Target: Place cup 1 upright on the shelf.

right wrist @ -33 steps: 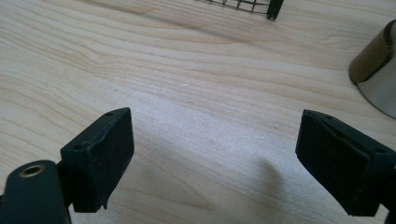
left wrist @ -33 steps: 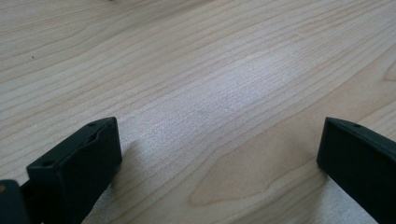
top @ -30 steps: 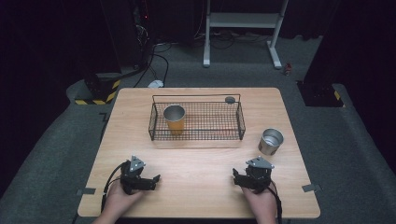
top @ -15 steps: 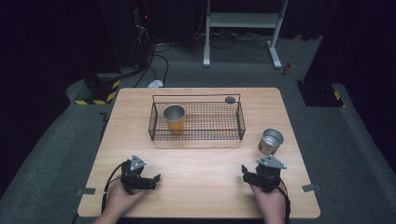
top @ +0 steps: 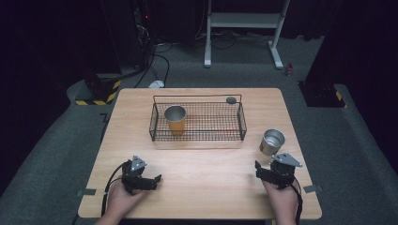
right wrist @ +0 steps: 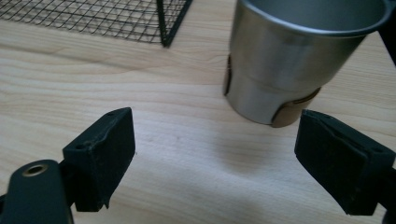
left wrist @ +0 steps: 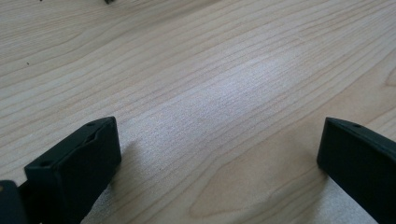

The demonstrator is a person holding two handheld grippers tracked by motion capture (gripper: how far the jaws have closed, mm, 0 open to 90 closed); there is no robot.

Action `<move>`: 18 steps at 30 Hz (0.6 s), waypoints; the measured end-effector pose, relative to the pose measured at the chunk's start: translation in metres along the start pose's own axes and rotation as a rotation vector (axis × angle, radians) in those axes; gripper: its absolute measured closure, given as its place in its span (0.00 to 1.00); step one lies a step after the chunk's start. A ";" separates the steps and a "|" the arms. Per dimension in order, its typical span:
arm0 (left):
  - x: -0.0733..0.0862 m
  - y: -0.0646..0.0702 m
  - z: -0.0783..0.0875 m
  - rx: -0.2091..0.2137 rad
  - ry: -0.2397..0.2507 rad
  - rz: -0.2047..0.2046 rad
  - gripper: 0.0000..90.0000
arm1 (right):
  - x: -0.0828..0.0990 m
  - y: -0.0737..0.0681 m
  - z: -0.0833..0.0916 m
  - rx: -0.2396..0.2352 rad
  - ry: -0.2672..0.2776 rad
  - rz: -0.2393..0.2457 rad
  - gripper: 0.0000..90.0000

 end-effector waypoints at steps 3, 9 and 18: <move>0.000 0.000 0.000 0.000 0.000 0.000 0.00 | -0.002 0.006 -0.001 0.022 0.005 -0.015 0.13; 0.000 0.000 0.000 0.000 0.001 0.000 0.00 | -0.010 0.017 -0.007 0.063 0.015 -0.034 0.12; 0.000 0.000 0.000 -0.002 0.000 0.000 0.00 | -0.022 0.032 -0.022 0.077 0.027 -0.065 0.11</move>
Point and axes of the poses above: each handheld gripper's, and its own axes: z roughly backward along the jaws, x roughly out of its underside, y roughly to its right, the point moved 1 cm from there along -z, roughly forward along the jaws, and after that the axes turned 2 degrees about -z, right-handed, at the moved point
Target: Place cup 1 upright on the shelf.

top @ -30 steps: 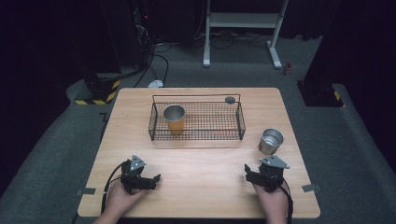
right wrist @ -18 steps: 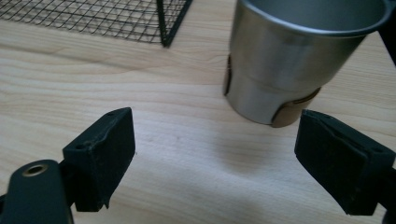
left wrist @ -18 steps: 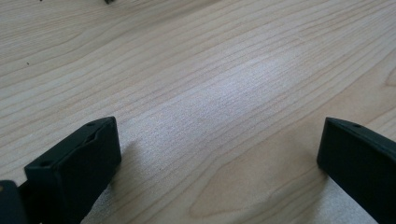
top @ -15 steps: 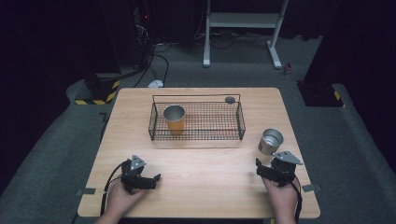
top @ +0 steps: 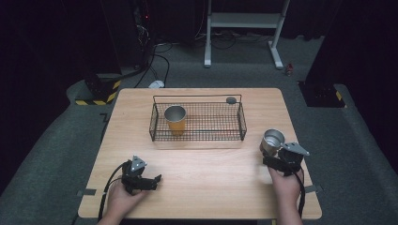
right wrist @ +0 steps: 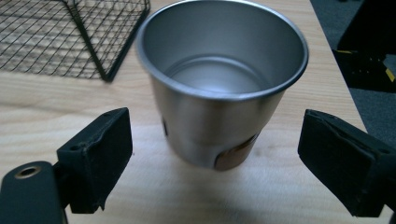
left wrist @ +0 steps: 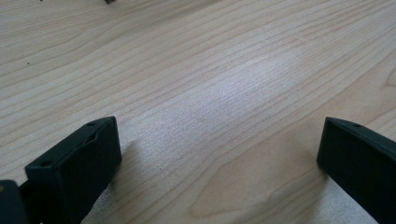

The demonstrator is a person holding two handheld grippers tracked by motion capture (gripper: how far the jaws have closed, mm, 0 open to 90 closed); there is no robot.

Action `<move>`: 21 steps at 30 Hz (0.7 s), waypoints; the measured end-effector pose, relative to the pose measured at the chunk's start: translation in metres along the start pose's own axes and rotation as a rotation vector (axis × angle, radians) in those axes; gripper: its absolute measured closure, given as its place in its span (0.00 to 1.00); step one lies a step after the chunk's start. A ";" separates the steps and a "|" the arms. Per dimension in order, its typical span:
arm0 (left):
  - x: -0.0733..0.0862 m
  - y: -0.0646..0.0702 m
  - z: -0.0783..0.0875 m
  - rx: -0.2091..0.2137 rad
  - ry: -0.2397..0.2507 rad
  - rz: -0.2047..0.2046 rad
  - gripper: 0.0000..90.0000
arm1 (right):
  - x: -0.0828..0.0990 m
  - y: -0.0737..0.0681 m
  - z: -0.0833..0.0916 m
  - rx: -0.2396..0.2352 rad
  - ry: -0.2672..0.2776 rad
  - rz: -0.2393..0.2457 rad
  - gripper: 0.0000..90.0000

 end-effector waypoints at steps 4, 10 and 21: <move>0.000 0.000 0.000 -0.001 0.001 0.002 0.00 | -0.005 0.004 -0.007 -0.015 0.009 -0.037 0.11; 0.000 0.000 0.000 -0.002 0.001 0.003 0.00 | -0.011 0.004 -0.015 -0.022 0.022 -0.044 0.11; 0.000 0.000 0.001 -0.009 0.001 0.002 0.01 | -0.019 0.002 -0.036 -0.020 0.016 -0.057 0.12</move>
Point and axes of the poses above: each handheld gripper's, and its own axes: z roughly backward along the jaws, x roughly out of its underside, y roughly to its right, the point moved 1 cm from there along -z, roughly forward along the jaws, and after that the axes turned 2 degrees about -z, right-handed, at the moved point
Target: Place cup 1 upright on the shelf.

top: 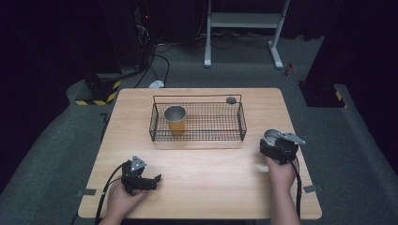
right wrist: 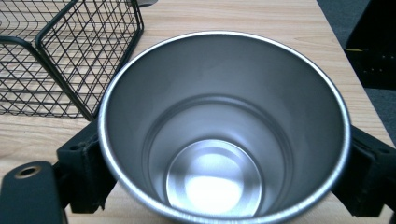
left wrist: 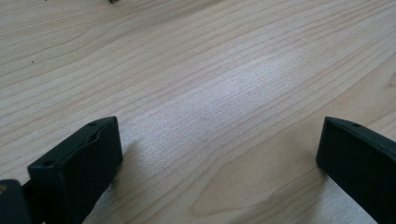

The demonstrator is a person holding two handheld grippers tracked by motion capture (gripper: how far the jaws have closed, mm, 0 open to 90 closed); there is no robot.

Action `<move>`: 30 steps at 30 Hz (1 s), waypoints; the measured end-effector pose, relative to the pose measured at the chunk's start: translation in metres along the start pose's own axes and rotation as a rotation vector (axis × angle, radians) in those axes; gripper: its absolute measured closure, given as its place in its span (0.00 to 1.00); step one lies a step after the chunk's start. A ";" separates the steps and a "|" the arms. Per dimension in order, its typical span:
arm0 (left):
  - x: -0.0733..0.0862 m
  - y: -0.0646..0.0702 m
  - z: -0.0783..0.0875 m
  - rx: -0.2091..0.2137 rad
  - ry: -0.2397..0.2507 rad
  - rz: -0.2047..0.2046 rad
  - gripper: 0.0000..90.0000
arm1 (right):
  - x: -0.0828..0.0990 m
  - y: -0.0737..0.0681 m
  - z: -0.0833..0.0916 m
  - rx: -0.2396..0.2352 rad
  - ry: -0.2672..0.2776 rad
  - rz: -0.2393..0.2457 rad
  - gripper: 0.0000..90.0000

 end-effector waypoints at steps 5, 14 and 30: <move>0.000 0.000 0.000 0.000 0.000 0.003 0.01 | 0.001 0.000 -0.002 0.005 -0.005 0.009 0.19; 0.000 0.000 0.000 0.000 0.000 0.003 0.01 | 0.002 -0.003 0.001 0.005 -0.016 0.018 0.20; 0.000 0.000 0.000 0.000 0.001 0.003 0.01 | 0.001 -0.016 0.014 -0.009 0.011 0.063 0.20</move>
Point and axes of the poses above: each handheld gripper's, and its own axes: z roughly backward along the jaws, x roughly out of its underside, y roughly to its right, the point moved 1 cm from there along -z, roughly forward along the jaws, and after that the axes turned 2 degrees about -z, right-handed, at the moved point
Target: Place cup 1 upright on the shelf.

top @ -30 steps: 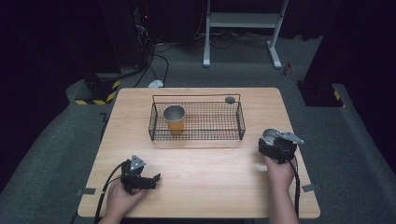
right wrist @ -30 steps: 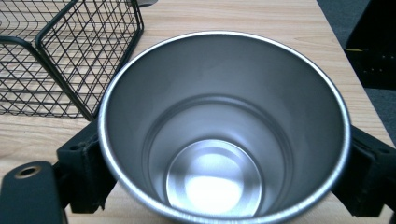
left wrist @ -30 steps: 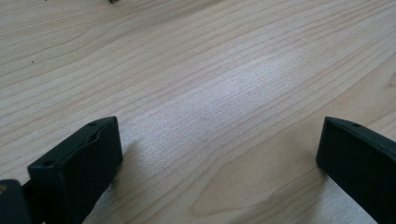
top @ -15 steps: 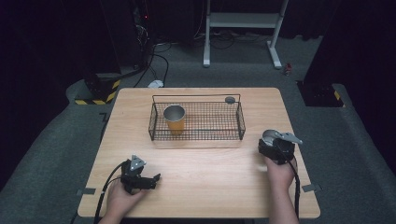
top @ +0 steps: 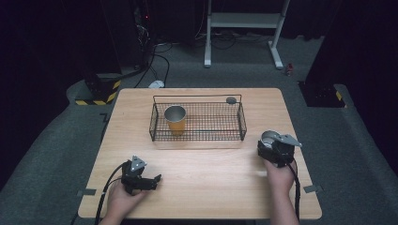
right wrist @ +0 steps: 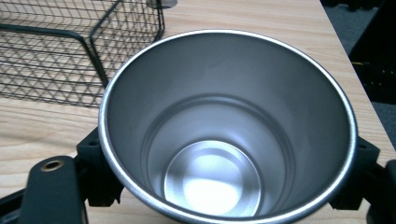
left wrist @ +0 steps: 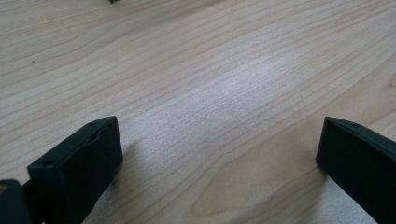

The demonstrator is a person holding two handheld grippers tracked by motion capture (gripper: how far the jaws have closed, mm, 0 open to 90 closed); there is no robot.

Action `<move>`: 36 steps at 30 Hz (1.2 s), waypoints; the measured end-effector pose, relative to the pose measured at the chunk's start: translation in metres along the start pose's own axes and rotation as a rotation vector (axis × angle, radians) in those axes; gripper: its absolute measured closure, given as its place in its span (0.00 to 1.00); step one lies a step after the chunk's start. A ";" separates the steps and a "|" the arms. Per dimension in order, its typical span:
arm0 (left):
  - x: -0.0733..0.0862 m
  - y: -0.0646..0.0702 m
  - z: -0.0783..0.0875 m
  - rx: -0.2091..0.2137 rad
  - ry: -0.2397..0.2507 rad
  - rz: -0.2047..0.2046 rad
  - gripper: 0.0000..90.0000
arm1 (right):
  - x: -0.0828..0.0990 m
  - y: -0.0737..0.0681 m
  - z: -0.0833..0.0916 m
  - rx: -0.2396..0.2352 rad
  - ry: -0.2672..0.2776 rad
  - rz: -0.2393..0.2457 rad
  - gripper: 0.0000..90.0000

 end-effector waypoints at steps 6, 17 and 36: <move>0.000 0.000 0.000 0.001 -0.003 -0.003 0.01 | -0.001 -0.007 0.007 -0.013 0.015 0.007 0.20; 0.000 0.000 0.000 0.000 -0.002 -0.003 0.01 | 0.004 -0.027 0.018 -0.049 0.020 0.039 0.20; 0.000 0.000 0.000 0.000 -0.003 0.000 0.01 | 0.013 -0.066 0.040 -0.147 0.039 0.064 0.20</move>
Point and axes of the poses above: each handheld gripper's, and its own axes: z roughly backward along the jaws, x roughly out of its underside, y roughly to its right, the point moved 1 cm from there along -z, roughly forward along the jaws, and after that the axes turned 2 degrees about -z, right-handed, at the moved point
